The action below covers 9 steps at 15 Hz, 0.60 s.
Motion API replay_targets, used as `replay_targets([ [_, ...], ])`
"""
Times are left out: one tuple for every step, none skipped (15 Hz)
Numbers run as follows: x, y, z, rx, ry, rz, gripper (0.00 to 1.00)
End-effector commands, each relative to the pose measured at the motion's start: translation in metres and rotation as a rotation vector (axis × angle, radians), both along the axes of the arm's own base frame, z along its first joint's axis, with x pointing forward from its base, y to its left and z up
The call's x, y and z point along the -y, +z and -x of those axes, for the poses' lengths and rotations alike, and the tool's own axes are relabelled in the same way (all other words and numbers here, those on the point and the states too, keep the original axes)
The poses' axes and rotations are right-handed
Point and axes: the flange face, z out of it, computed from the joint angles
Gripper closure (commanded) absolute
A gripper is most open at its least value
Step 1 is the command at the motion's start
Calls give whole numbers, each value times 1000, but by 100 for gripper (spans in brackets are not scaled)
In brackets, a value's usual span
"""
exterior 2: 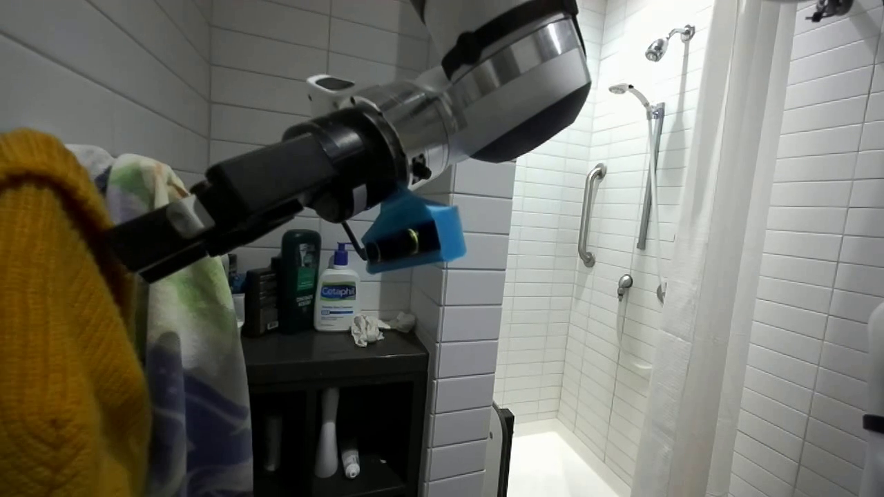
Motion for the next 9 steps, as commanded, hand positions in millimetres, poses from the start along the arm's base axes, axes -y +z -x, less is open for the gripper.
replay_targets([
  [20, 5, -16, 28, -61, 19, 0],
  [32, 4, -25, 42, -92, 31, 0],
  [43, 2, -34, 50, -124, 41, 0],
  [58, -2, -45, 55, -165, 58, 0],
  [75, -6, -55, 63, -210, 76, 0],
  [94, -10, -66, 67, -255, 92, 0],
  [115, -14, -77, 79, -306, 111, 0],
  [134, -17, -86, 89, -354, 129, 0],
  [155, -19, -95, 99, -402, 146, 0],
])
